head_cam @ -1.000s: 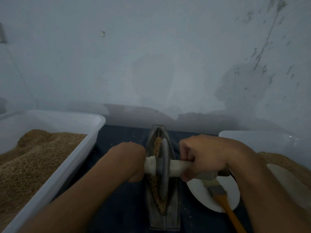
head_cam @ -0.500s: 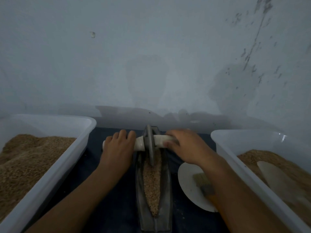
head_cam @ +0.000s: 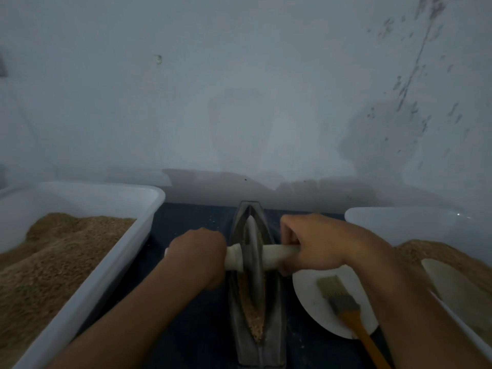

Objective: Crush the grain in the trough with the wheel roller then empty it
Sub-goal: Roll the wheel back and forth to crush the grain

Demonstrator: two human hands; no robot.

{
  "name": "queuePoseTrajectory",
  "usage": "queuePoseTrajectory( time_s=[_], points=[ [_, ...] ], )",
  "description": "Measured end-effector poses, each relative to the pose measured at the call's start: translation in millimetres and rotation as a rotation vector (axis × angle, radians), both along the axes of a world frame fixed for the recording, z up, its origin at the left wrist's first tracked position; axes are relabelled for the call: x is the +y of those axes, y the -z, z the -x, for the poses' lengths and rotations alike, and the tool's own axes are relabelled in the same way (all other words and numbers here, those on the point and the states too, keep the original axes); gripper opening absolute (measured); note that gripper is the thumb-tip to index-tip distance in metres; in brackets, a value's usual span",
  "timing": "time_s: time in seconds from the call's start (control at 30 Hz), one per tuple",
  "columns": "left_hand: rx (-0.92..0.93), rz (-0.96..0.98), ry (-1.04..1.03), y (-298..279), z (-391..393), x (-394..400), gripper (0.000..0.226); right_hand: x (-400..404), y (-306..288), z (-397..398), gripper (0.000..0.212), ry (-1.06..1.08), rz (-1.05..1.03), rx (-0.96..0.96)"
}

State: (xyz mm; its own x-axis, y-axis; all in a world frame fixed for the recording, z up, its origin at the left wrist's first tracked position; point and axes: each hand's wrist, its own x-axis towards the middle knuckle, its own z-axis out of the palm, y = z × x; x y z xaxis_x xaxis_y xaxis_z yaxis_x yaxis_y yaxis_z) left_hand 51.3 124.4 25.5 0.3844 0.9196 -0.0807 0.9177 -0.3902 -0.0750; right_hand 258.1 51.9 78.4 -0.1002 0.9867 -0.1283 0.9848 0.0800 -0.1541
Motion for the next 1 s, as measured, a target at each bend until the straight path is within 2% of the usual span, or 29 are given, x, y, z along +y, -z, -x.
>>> queuePoseTrajectory(
  time_s=[0.07,0.17,0.3,0.4,0.57,0.7,0.83,0.93,1.0],
  points=[
    [0.058,0.036,0.016,-5,0,-7,0.031,-6,-4,5,0.047,-0.023,0.040,-0.072],
    [0.109,0.061,0.042,-7,-1,-11,0.032,-10,-7,9,0.048,-0.032,0.088,-0.135],
    [0.059,0.052,0.052,-6,-2,-9,0.031,-9,-6,7,0.047,-0.019,0.095,-0.141],
    [-0.003,-0.070,0.059,0,-2,-6,0.014,-3,-1,1,0.043,0.002,0.053,-0.115],
    [-0.099,-0.290,0.059,14,-4,5,0.028,14,16,-10,0.014,0.015,-0.101,0.035],
    [-0.177,-0.404,0.049,25,-3,16,0.030,27,32,-11,0.036,0.029,-0.297,0.054],
    [-0.236,-0.386,0.054,27,-1,19,0.035,31,35,-7,0.038,-0.001,-0.389,0.024],
    [-0.209,-0.324,0.043,22,-2,16,0.032,26,29,-7,0.035,0.031,-0.312,0.041],
    [-0.148,-0.203,0.012,14,-1,12,0.032,20,22,-6,0.031,0.022,-0.248,0.056]
  ],
)
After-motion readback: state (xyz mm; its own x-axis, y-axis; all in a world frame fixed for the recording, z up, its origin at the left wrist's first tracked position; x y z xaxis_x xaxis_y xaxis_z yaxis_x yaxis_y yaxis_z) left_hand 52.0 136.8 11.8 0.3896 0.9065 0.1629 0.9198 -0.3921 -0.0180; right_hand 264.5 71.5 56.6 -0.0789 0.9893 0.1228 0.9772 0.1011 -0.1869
